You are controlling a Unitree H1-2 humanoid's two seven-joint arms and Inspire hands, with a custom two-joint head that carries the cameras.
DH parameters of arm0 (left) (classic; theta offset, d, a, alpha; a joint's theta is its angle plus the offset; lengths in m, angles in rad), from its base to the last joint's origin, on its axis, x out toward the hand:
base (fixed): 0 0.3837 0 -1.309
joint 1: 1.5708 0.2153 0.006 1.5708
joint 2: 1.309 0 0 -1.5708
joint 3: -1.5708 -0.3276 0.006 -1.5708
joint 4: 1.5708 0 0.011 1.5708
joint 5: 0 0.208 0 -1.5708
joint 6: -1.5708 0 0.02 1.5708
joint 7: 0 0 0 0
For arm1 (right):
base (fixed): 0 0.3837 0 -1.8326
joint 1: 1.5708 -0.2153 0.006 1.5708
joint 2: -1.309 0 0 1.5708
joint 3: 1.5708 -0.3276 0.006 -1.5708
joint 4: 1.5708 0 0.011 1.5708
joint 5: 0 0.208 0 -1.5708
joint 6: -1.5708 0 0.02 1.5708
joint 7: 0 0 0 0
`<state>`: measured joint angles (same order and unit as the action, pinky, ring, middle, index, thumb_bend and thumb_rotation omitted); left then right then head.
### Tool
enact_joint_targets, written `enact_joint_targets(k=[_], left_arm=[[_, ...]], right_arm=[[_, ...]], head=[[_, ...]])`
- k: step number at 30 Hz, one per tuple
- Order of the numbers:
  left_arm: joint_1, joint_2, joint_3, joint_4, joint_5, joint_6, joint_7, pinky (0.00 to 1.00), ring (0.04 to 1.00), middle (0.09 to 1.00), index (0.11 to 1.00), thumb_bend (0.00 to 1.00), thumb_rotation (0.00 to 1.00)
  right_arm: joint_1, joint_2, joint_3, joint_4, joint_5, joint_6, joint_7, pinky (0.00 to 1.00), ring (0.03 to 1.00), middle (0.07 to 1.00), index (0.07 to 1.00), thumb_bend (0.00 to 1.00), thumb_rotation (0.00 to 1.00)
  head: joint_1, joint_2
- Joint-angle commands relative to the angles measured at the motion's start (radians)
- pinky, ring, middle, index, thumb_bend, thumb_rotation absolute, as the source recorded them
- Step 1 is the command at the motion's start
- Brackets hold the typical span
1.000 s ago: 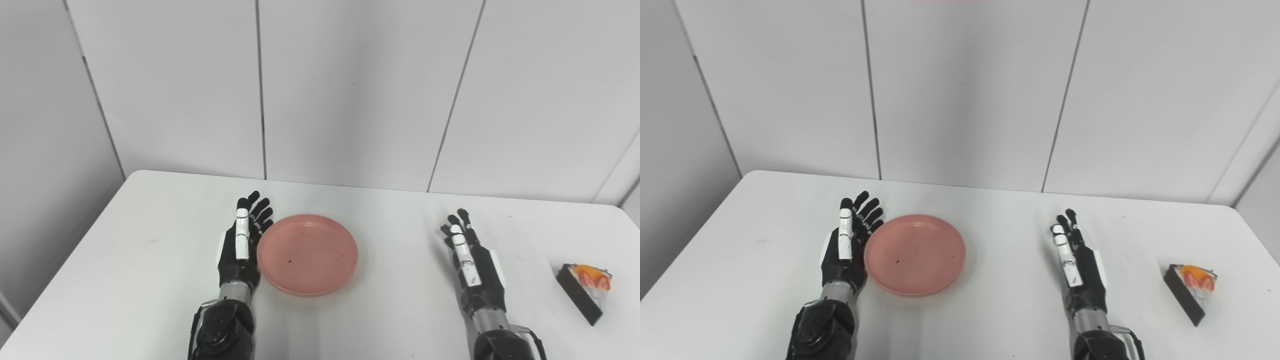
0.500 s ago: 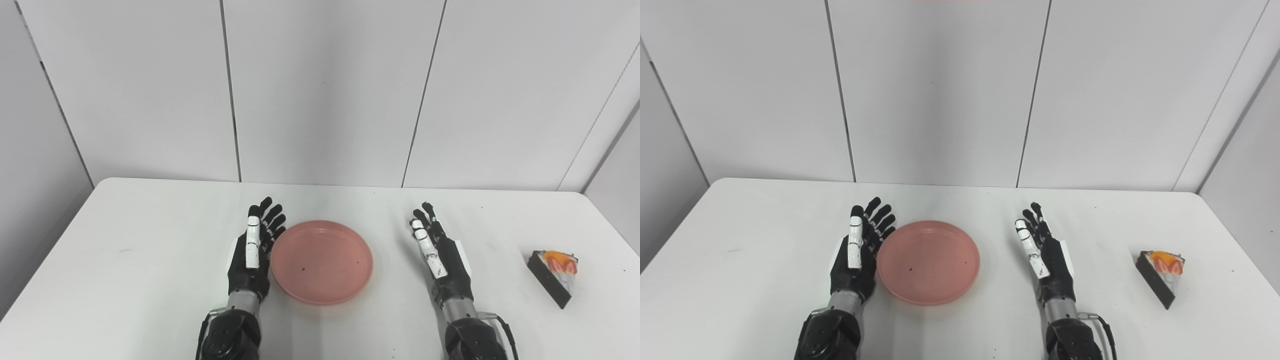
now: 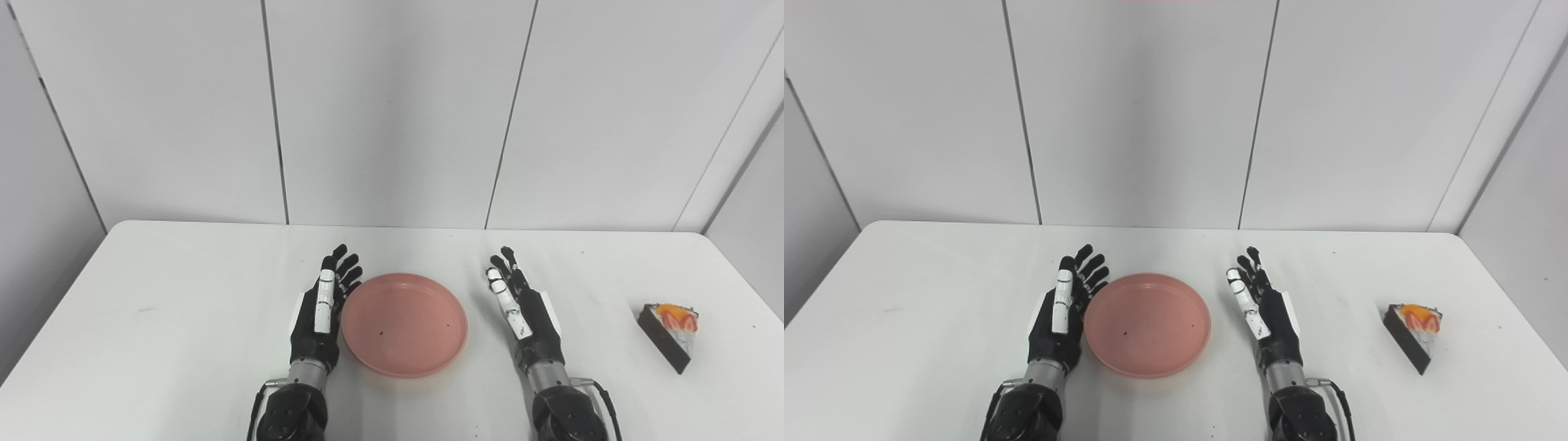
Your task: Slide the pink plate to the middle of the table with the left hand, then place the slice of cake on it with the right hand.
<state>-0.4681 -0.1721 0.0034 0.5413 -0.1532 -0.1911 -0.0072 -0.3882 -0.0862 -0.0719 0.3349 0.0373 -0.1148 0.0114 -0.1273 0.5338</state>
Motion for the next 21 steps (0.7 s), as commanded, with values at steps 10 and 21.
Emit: enact_joint_targets(k=[10, 21], left_arm=[[0.006, -0.01, -0.007, 0.112, 0.022, -0.042, -0.008, 0.9, 0.914, 0.921, 0.903, 0.66, 1.0], [-0.006, -0.021, -0.002, 0.144, 0.046, -0.065, 0.022, 0.92, 0.923, 0.932, 0.918, 0.65, 1.0]], right_arm=[[-0.02, -0.111, 0.03, -0.105, -0.221, -0.138, -0.076, 0.89, 0.905, 0.926, 0.961, 0.6, 0.75], [-0.025, -0.277, -0.01, -0.339, -0.413, 0.185, -0.047, 0.8, 0.87, 0.895, 0.935, 0.64, 0.62]], head=[[-0.059, -0.02], [-0.081, -0.027]])
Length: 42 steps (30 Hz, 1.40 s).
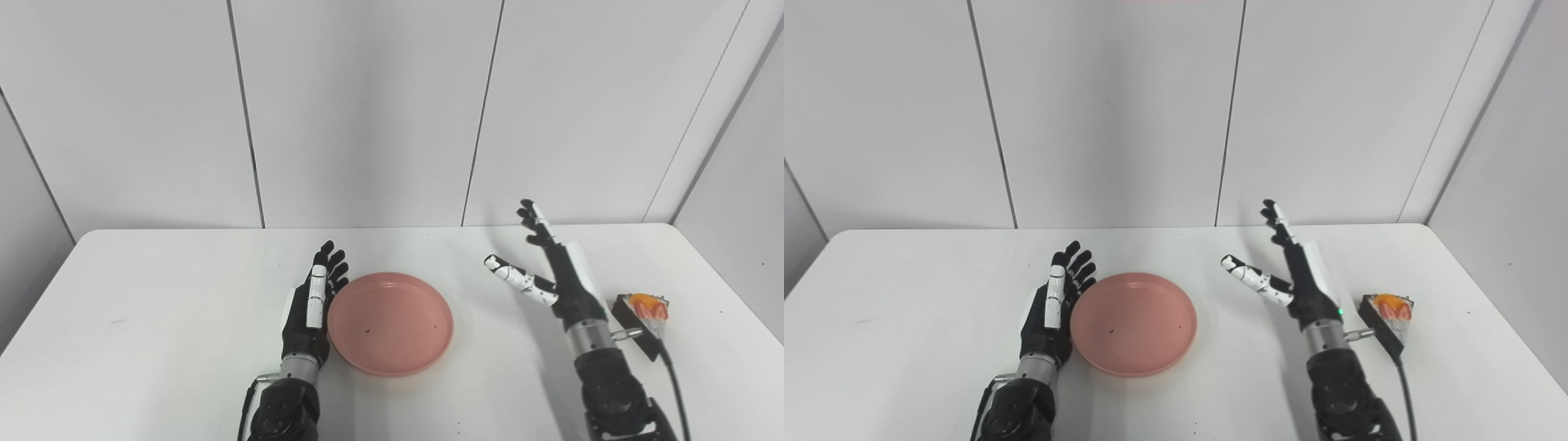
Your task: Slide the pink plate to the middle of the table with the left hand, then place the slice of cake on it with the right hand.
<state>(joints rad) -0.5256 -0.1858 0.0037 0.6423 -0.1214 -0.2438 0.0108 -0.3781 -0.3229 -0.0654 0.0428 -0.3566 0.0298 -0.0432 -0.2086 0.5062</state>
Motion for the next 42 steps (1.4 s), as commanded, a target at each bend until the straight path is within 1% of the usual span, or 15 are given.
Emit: enact_joint_targets(k=[1, 5, 6, 9, 11, 13, 18, 20, 23, 26, 29, 35, 36, 39, 42], left_arm=[[0.052, -0.007, -0.004, 0.04, 0.017, -0.009, 0.006, 0.92, 0.924, 0.933, 0.92, 0.65, 1.0], [0.053, -0.005, 0.002, 0.037, 0.004, -0.007, -0.006, 0.93, 0.932, 0.941, 0.932, 0.65, 1.0], [0.055, -0.005, 0.003, 0.033, 0.003, -0.002, -0.006, 0.94, 0.932, 0.941, 0.935, 0.64, 1.0], [0.059, -0.002, 0.005, 0.024, 0.0, 0.004, -0.011, 0.94, 0.933, 0.943, 0.939, 0.64, 1.0], [0.06, 0.004, 0.001, 0.022, 0.006, 0.003, -0.014, 0.94, 0.935, 0.945, 0.941, 0.64, 1.0], [0.06, 0.01, -0.004, 0.026, 0.018, -0.003, -0.011, 0.93, 0.935, 0.943, 0.936, 0.64, 1.0], [0.063, 0.008, -0.003, 0.022, 0.016, -0.002, -0.013, 0.93, 0.936, 0.946, 0.937, 0.65, 1.0], [0.064, 0.007, -0.003, 0.018, 0.017, 0.0, -0.012, 0.93, 0.936, 0.946, 0.939, 0.65, 1.0], [0.066, 0.005, 0.0, 0.014, 0.014, 0.0, -0.012, 0.93, 0.935, 0.943, 0.941, 0.64, 1.0], [0.069, 0.006, -0.001, 0.008, 0.014, 0.004, -0.015, 0.93, 0.934, 0.943, 0.943, 0.64, 1.0], [0.071, 0.01, -0.004, 0.004, 0.016, 0.003, -0.019, 0.94, 0.935, 0.945, 0.946, 0.65, 1.0], [0.074, 0.013, -0.008, -0.006, 0.026, 0.014, -0.015, 0.93, 0.932, 0.943, 0.938, 0.66, 1.0], [0.075, 0.013, -0.009, -0.008, 0.026, 0.015, -0.015, 0.93, 0.931, 0.942, 0.937, 0.66, 1.0], [0.078, 0.011, -0.008, -0.013, 0.023, 0.016, -0.017, 0.93, 0.933, 0.944, 0.939, 0.65, 1.0], [0.077, 0.01, -0.008, -0.009, 0.024, 0.01, -0.013, 0.92, 0.927, 0.939, 0.938, 0.65, 1.0]], right_arm=[[-0.036, -0.058, -0.018, -0.068, -0.032, 0.075, 0.02, 0.8, 0.865, 0.889, 0.931, 0.65, 0.62], [-0.034, -0.131, -0.017, -0.134, -0.086, 0.177, 0.065, 0.82, 0.872, 0.878, 0.924, 0.68, 0.63], [-0.033, -0.149, -0.018, -0.145, -0.098, 0.201, 0.075, 0.82, 0.879, 0.88, 0.923, 0.68, 0.61], [-0.03, -0.191, -0.023, -0.167, -0.128, 0.259, 0.098, 0.82, 0.881, 0.883, 0.918, 0.71, 0.61], [-0.026, -0.219, -0.03, -0.176, -0.139, 0.287, 0.113, 0.81, 0.873, 0.877, 0.911, 0.72, 0.58], [-0.023, -0.248, -0.033, -0.184, -0.157, 0.321, 0.132, 0.75, 0.844, 0.864, 0.904, 0.72, 0.55], [-0.014, -0.306, -0.033, -0.213, -0.207, 0.428, 0.192, 0.84, 0.908, 0.902, 0.903, 0.75, 0.52], [-0.009, -0.316, -0.043, -0.219, -0.226, 0.437, 0.203, 0.87, 0.918, 0.902, 0.892, 0.77, 0.51], [-0.001, -0.335, -0.052, -0.22, -0.27, 0.44, 0.227, 0.82, 0.915, 0.894, 0.873, 0.79, 0.49], [0.006, -0.343, -0.075, -0.219, -0.333, 0.44, 0.307, 0.81, 0.918, 0.9, 0.877, 0.8, 0.51], [0.005, -0.328, -0.108, -0.22, -0.404, 0.44, 0.393, 0.81, 0.933, 0.914, 0.874, 0.81, 0.45], [-0.007, -0.307, -0.144, -0.221, -0.53, 0.44, 0.526, 0.73, 0.911, 0.915, 0.861, 0.85, 0.46], [-0.01, -0.299, -0.151, -0.221, -0.555, 0.44, 0.556, 0.73, 0.909, 0.914, 0.861, 0.85, 0.44], [-0.018, -0.28, -0.164, -0.221, -0.611, 0.44, 0.628, 0.76, 0.91, 0.908, 0.856, 0.86, 0.42], [-0.027, -0.286, -0.149, -0.19, -0.628, 0.44, 0.681, 0.77, 0.892, 0.893, 0.856, 0.86, 0.43]], head=[[0.0, 0.0], [-0.019, 0.005], [-0.021, 0.005], [-0.03, 0.009], [-0.032, 0.011], [-0.035, 0.012], [-0.039, 0.015], [-0.042, 0.018], [-0.045, 0.019], [-0.051, 0.022], [-0.053, 0.023], [-0.055, 0.027], [-0.055, 0.027], [-0.055, 0.03], [-0.055, 0.029]])
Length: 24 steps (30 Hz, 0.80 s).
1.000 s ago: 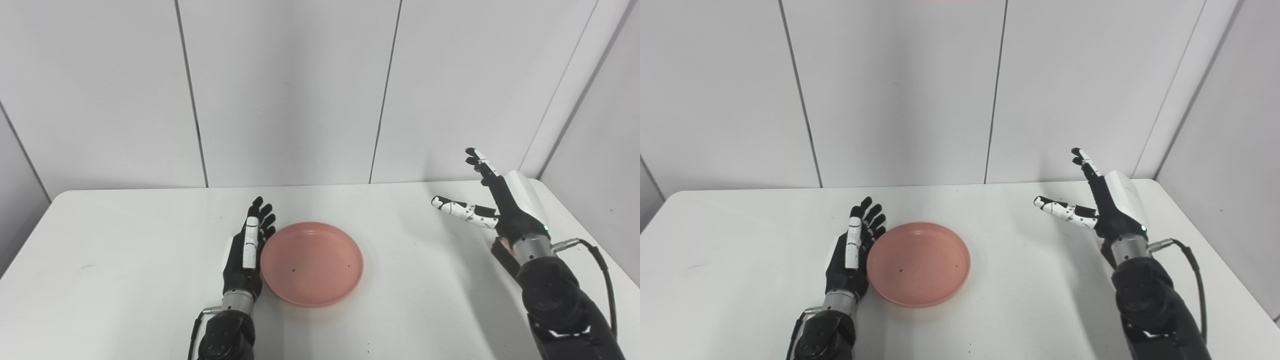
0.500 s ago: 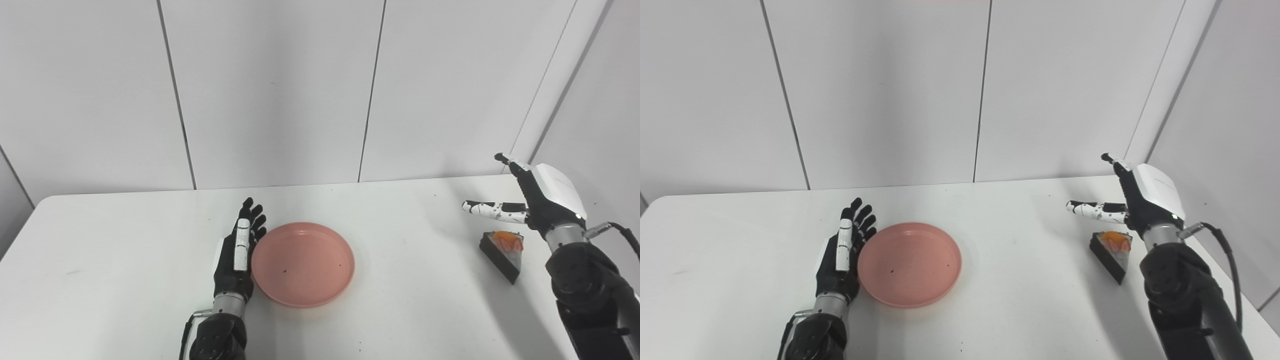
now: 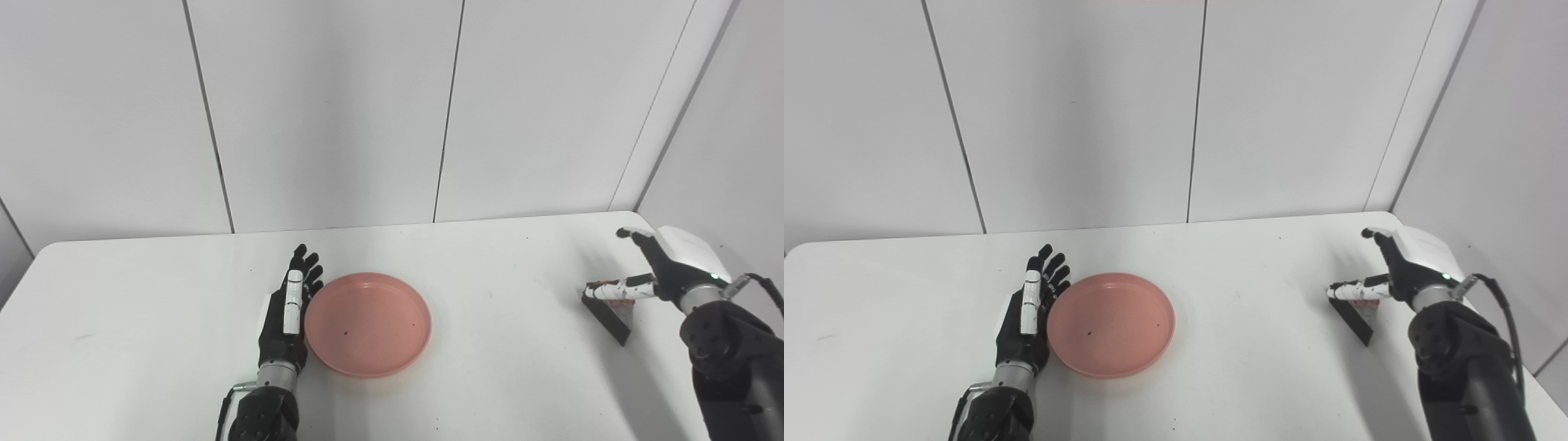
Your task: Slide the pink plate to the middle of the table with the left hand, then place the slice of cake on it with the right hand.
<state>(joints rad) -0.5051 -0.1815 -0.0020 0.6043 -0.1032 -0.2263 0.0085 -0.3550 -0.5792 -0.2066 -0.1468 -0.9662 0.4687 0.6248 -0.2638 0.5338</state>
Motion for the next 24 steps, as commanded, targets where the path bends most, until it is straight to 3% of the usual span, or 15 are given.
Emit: enact_joint_targets(k=[1, 5, 10, 13, 15, 18, 19, 23, 24], left_arm=[[0.057, 0.006, -0.003, 0.03, 0.008, -0.008, -0.008, 0.92, 0.926, 0.938, 0.936, 0.65, 1.0], [0.059, 0.004, -0.002, 0.024, 0.002, -0.003, -0.013, 0.93, 0.931, 0.942, 0.94, 0.65, 1.0], [0.061, -0.001, -0.001, 0.02, 0.001, -0.003, -0.009, 0.92, 0.925, 0.937, 0.936, 0.65, 1.0], [0.061, -0.001, -0.001, 0.019, 0.004, -0.001, -0.008, 0.92, 0.927, 0.94, 0.936, 0.65, 1.0], [0.061, -0.004, 0.002, 0.017, -0.002, 0.002, -0.008, 0.93, 0.929, 0.94, 0.934, 0.65, 1.0], [0.06, -0.006, 0.004, 0.015, -0.005, 0.008, -0.008, 0.94, 0.931, 0.942, 0.939, 0.65, 1.0], [0.06, -0.007, 0.004, 0.015, -0.004, 0.008, -0.007, 0.93, 0.929, 0.941, 0.938, 0.65, 1.0], [0.058, -0.001, -0.005, 0.018, 0.023, -0.001, 0.005, 0.92, 0.92, 0.934, 0.928, 0.65, 1.0], [0.058, 0.0, -0.005, 0.019, 0.024, -0.001, 0.004, 0.92, 0.923, 0.935, 0.927, 0.65, 1.0]], right_arm=[[-0.054, -0.035, -0.003, 0.024, -0.007, 0.001, 0.017, 0.78, 0.892, 0.896, 0.854, 0.88, 0.43], [-0.067, -0.063, 0.02, 0.139, 0.084, -0.002, -0.006, 0.75, 0.847, 0.887, 0.854, 0.96, 0.48], [-0.084, -0.083, 0.067, 0.239, 0.137, -0.002, -0.049, 0.59, 0.708, 0.831, 0.852, 0.99, 0.5], [-0.089, -0.094, 0.104, 0.263, 0.146, 0.0, -0.059, 0.62, 0.756, 0.853, 0.849, 0.99, 0.5], [-0.094, -0.099, 0.121, 0.276, 0.148, 0.0, -0.06, 0.66, 0.801, 0.88, 0.85, 1.0, 0.48], [-0.096, -0.095, 0.12, 0.281, 0.152, 0.001, -0.065, 0.6, 0.745, 0.845, 0.835, 0.99, 0.41], [-0.095, -0.094, 0.118, 0.282, 0.157, 0.001, -0.067, 0.56, 0.688, 0.786, 0.83, 0.98, 0.37], [-0.091, -0.113, 0.147, 0.29, 0.156, 0.0, -0.077, 0.61, 0.694, 0.745, 0.812, 0.92, 0.29], [-0.091, -0.116, 0.15, 0.29, 0.158, 0.0, -0.074, 0.56, 0.627, 0.679, 0.808, 0.88, 0.24]], head=[[0.001, 0.004], [0.001, 0.004], [0.001, 0.009], [0.001, 0.011], [0.0, 0.01], [0.001, 0.01], [0.001, 0.01], [0.0, 0.012], [0.0, 0.012]])
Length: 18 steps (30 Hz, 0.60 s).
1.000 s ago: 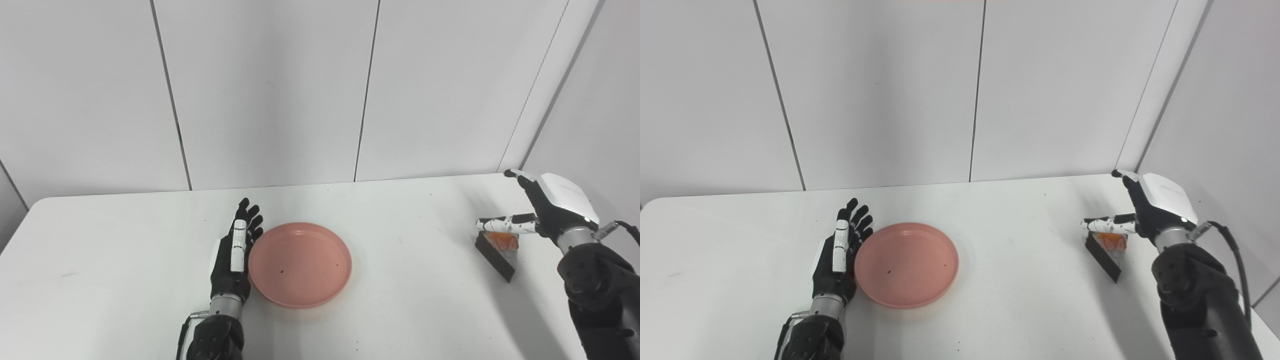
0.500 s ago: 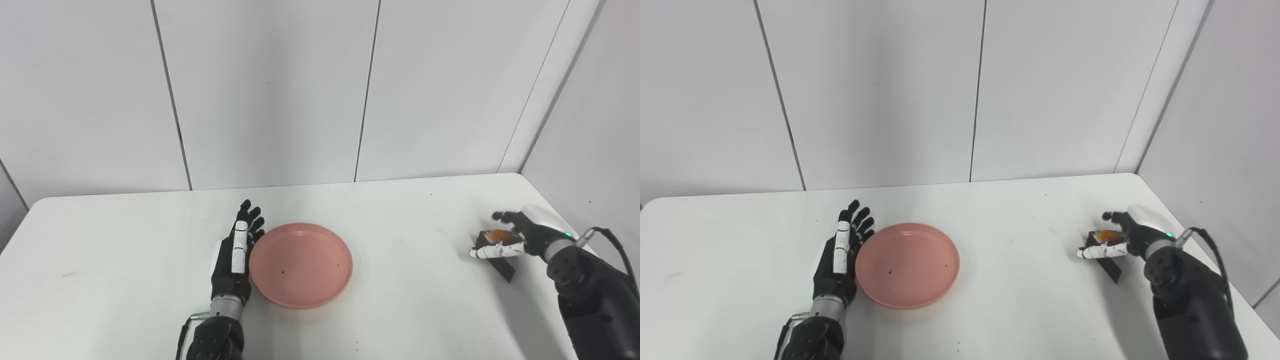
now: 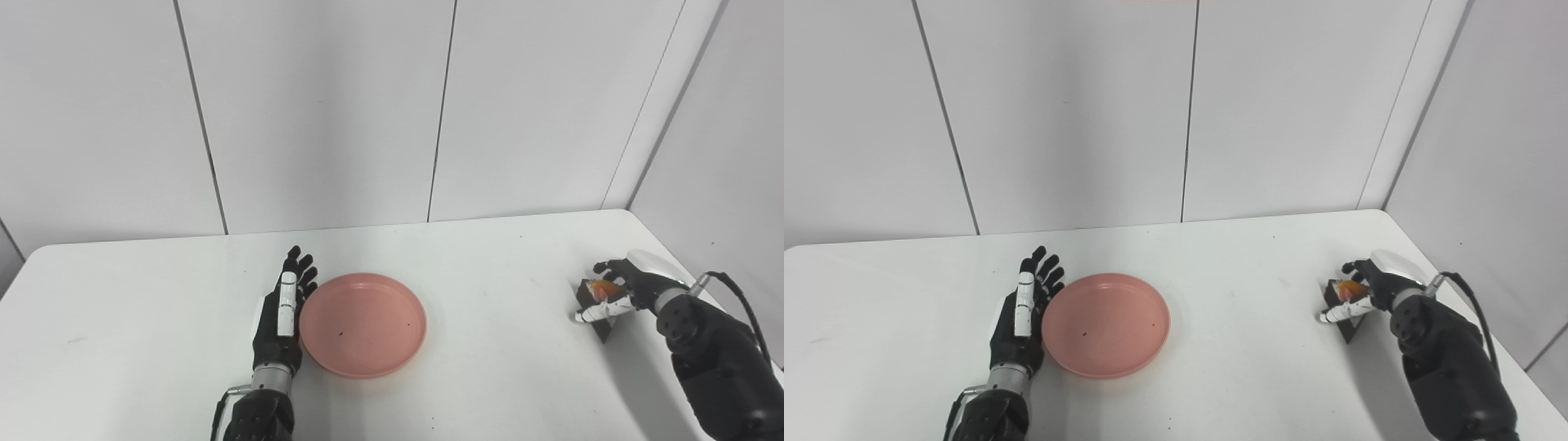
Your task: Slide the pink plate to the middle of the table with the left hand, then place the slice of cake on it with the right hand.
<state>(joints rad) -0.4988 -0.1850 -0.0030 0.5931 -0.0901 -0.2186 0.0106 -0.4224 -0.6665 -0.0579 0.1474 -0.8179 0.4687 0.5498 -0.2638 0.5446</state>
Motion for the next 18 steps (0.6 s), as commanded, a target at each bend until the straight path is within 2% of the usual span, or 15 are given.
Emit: enact_joint_targets(k=[1, 3, 5, 6, 11, 13, 14, 16, 17, 18], left_arm=[[0.052, 0.004, -0.004, 0.029, 0.011, -0.008, 0.002, 0.92, 0.922, 0.934, 0.925, 0.65, 1.0], [0.052, 0.004, -0.002, 0.027, 0.01, -0.007, 0.001, 0.91, 0.921, 0.933, 0.925, 0.65, 1.0], [0.051, 0.005, -0.003, 0.027, 0.011, -0.008, 0.001, 0.91, 0.918, 0.93, 0.923, 0.64, 1.0], [0.05, 0.005, -0.002, 0.028, 0.009, -0.007, -0.001, 0.91, 0.919, 0.931, 0.924, 0.65, 1.0], [0.051, 0.001, 0.001, 0.026, 0.002, -0.009, -0.003, 0.92, 0.923, 0.934, 0.925, 0.64, 0.99], [0.052, 0.001, -0.001, 0.022, 0.008, -0.006, 0.001, 0.91, 0.92, 0.931, 0.921, 0.64, 0.99], [0.054, -0.001, 0.0, 0.018, 0.007, -0.001, 0.003, 0.91, 0.92, 0.93, 0.918, 0.63, 0.99], [0.054, 0.0, -0.002, 0.018, 0.008, 0.0, 0.001, 0.92, 0.925, 0.935, 0.925, 0.64, 0.99], [0.054, 0.001, -0.003, 0.019, 0.007, -0.001, -0.003, 0.92, 0.925, 0.935, 0.925, 0.64, 0.99], [0.054, 0.001, -0.003, 0.018, 0.006, 0.001, -0.003, 0.92, 0.93, 0.94, 0.93, 0.64, 1.0]], right_arm=[[-0.024, -0.036, 0.009, -0.006, 0.009, 0.001, 0.005, 0.5, 0.57, 0.635, 0.8, 0.84, 0.19], [-0.021, -0.042, 0.013, -0.013, 0.015, 0.001, 0.003, 0.48, 0.544, 0.612, 0.787, 0.81, 0.15], [-0.019, -0.049, 0.023, -0.016, 0.016, 0.0, -0.003, 0.48, 0.535, 0.607, 0.74, 0.76, 0.03], [-0.019, -0.055, 0.031, -0.016, 0.016, 0.0, -0.006, 0.46, 0.52, 0.601, 0.726, 0.73, 0.02], [-0.011, -0.079, 0.063, -0.016, 0.031, -0.008, -0.048, 0.38, 0.463, 0.554, 0.654, 0.65, 0.07], [-0.012, -0.077, 0.059, -0.014, 0.046, -0.004, -0.061, 0.36, 0.439, 0.501, 0.633, 0.57, 0.01], [-0.012, -0.073, 0.055, -0.012, 0.053, -0.003, -0.072, 0.31, 0.383, 0.442, 0.554, 0.54, 0.01], [-0.011, -0.065, 0.05, -0.012, 0.056, -0.002, -0.104, 0.24, 0.306, 0.463, 0.495, 0.53, 0.0], [-0.009, -0.061, 0.049, -0.015, 0.055, -0.002, -0.128, 0.24, 0.306, 0.463, 0.495, 0.53, 0.0], [-0.007, -0.058, 0.048, -0.016, 0.053, -0.002, -0.142, 0.2, 0.266, 0.467, 0.486, 0.53, 0.0]], head=[[0.0, 0.001], [0.0, 0.003], [0.0, 0.003], [0.0, 0.003], [0.0, 0.003], [0.0, 0.006], [0.0, 0.006], [0.0, 0.006], [0.0, 0.006], [0.001, 0.007]])
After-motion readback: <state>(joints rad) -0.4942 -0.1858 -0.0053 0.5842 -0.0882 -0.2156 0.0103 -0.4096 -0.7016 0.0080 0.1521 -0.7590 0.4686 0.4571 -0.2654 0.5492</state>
